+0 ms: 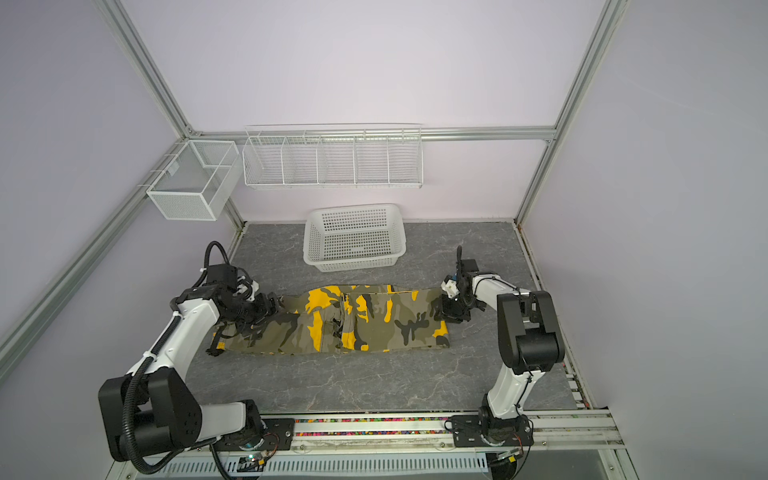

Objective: Fold and stack the trousers
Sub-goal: 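Fold the hem end over toward the left gripper with the right gripper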

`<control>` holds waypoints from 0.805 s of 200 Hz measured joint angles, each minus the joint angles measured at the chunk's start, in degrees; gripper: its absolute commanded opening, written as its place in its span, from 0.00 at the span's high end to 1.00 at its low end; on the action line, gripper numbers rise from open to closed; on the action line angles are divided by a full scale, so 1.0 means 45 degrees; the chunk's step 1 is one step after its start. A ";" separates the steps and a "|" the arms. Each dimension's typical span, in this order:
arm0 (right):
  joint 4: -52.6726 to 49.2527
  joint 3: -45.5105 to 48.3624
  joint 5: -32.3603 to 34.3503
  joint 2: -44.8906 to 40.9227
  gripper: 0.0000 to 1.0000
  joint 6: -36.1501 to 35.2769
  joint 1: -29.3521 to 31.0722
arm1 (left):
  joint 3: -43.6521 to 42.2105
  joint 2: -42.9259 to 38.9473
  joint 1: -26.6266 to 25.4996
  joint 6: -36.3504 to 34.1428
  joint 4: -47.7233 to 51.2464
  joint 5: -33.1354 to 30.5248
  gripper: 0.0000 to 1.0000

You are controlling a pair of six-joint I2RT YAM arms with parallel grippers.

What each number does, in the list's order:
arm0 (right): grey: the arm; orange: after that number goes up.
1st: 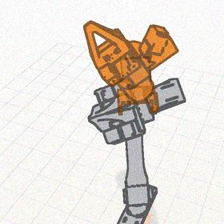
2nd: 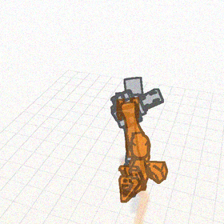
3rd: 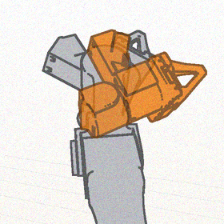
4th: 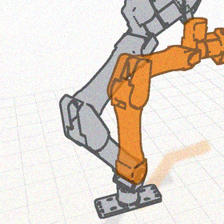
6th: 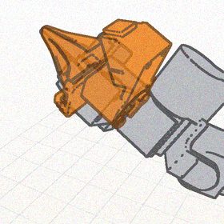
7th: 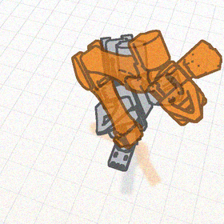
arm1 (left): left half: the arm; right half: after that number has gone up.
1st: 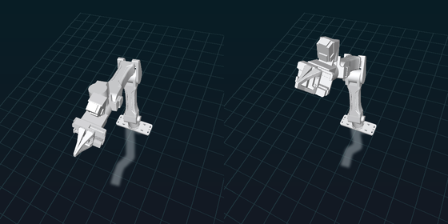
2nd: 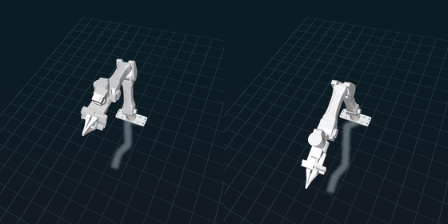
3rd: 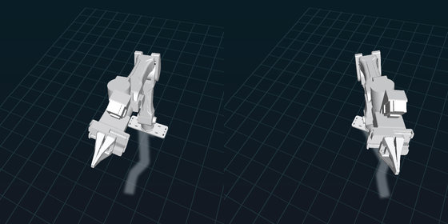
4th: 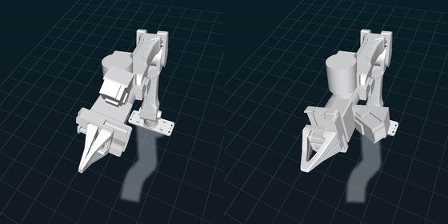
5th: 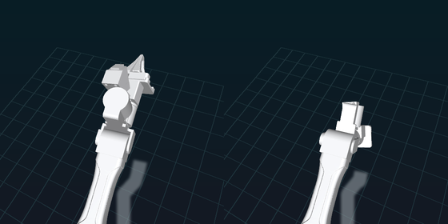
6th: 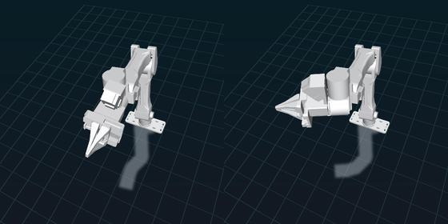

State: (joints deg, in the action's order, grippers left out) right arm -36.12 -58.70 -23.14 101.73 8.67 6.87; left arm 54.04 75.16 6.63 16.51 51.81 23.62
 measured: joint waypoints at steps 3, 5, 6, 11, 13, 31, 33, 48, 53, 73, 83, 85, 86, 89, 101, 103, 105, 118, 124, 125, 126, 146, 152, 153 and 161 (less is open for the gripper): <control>0.0000 0.0000 -0.0029 0.0005 0.87 -0.0049 -0.0005 | 0.0000 0.0000 0.0000 0.0005 0.0005 0.0000 0.15; 0.0010 0.0000 -0.0049 0.0005 0.88 -0.0063 -0.0005 | 0.0000 0.0000 0.0000 0.0005 0.0010 0.0000 0.15; 0.0005 0.0000 -0.0063 0.0005 0.89 -0.0034 -0.0005 | 0.0000 0.0000 0.0000 0.0005 0.0015 0.0000 0.15; 0.0005 0.0000 -0.0083 0.0000 0.91 -0.0102 -0.0010 | 0.0000 -0.0010 0.0000 0.0015 0.0010 -0.0005 0.15; 0.0000 0.0000 -0.0102 -0.0005 0.91 -0.0024 -0.0010 | 0.0000 -0.0010 0.0000 0.0024 0.0010 0.0000 0.15; -0.0141 -0.0019 -0.0097 -0.0180 0.93 -0.0112 -0.0044 | 0.0000 -0.0053 0.0000 0.0063 0.0044 -0.0058 0.15; -0.0194 -0.0029 -0.0097 -0.0214 0.93 -0.0121 -0.0053 | 0.0000 -0.0058 0.0000 0.0063 0.0049 -0.0063 0.15; -0.0801 -0.0257 -0.0024 -0.0607 0.93 -0.0233 -0.0155 | 0.0029 -0.0058 0.0000 0.0078 0.0107 -0.0146 0.15; -0.1039 -0.0374 0.0024 -0.0777 0.93 -0.0272 -0.0228 | 0.0039 -0.0058 0.0000 0.0078 0.0131 -0.0185 0.15; -0.2161 -0.1073 0.0180 -0.1418 0.93 -0.0389 -0.0840 | 0.0112 -0.0053 0.0000 0.0068 0.0170 -0.0282 0.15; -0.2623 -0.1452 0.0287 -0.1651 0.93 -0.0471 -0.1273 | 0.0151 -0.0024 0.0000 0.0053 0.0175 -0.0296 0.15; -0.2735 -0.1540 0.0340 -0.1700 0.93 -0.0495 -0.1389 | 0.0155 -0.0005 0.0000 0.0053 0.0170 -0.0301 0.15; -0.2807 -0.1593 0.0364 -0.1724 0.93 -0.0515 -0.1452 | 0.0160 0.0000 0.0000 0.0053 0.0170 -0.0306 0.15; -0.2948 -0.1705 0.0393 -0.1778 0.93 -0.0534 -0.1574 | 0.0170 0.0029 0.0000 0.0049 0.0165 -0.0311 0.15; -0.3463 -0.2089 0.0612 -0.1962 0.93 -0.0641 -0.2059 | 0.0180 0.0146 0.0000 0.0044 0.0155 -0.0311 0.16; -0.3526 -0.2137 0.0646 -0.1991 0.93 -0.0656 -0.2132 | 0.0180 0.0170 0.0000 0.0049 0.0155 -0.0311 0.16; -0.3570 -0.2166 0.0665 -0.2011 0.93 -0.0656 -0.2176 | 0.0180 0.0189 0.0000 0.0044 0.0155 -0.0316 0.16; -0.4065 -0.2409 0.0835 -0.2118 0.93 -0.0695 -0.2521 | 0.0180 0.0316 0.0000 0.0049 0.0151 -0.0291 0.17; -0.4401 -0.2623 0.0840 -0.2118 0.93 -0.0695 -0.2633 | 0.0180 0.0413 0.0000 0.0058 0.0112 -0.0248 0.18; -0.4483 -0.2686 0.0850 -0.2118 0.93 -0.0690 -0.2667 | 0.0180 0.0423 0.0000 0.0053 0.0107 -0.0238 0.18; -0.4517 -0.2720 0.0855 -0.2118 0.93 -0.0685 -0.2686 | 0.0180 0.0452 0.0000 0.0049 0.0092 -0.0228 0.18; -0.5396 -0.3769 0.0850 -0.2127 0.93 -0.0636 -0.3215 | 0.0180 0.1039 -0.0141 0.0068 -0.0107 0.0029 0.22; -0.5591 -0.4104 0.0850 -0.2127 0.93 -0.0631 -0.3356 | 0.0185 0.1248 -0.0277 0.0049 -0.0165 0.0136 0.23; -0.5615 -0.4148 0.0850 -0.2127 0.93 -0.0622 -0.3366 | 0.0185 0.1268 -0.0291 0.0039 -0.0170 0.0151 0.23; -0.5838 -0.4575 0.0845 -0.2132 0.93 -0.0602 -0.3526 | 0.0214 0.1545 -0.0583 0.0005 -0.0189 0.0253 0.24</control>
State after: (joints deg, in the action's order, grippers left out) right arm -62.39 -79.29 -19.33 92.14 5.96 -8.99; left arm 55.00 82.11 4.01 16.53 50.96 24.75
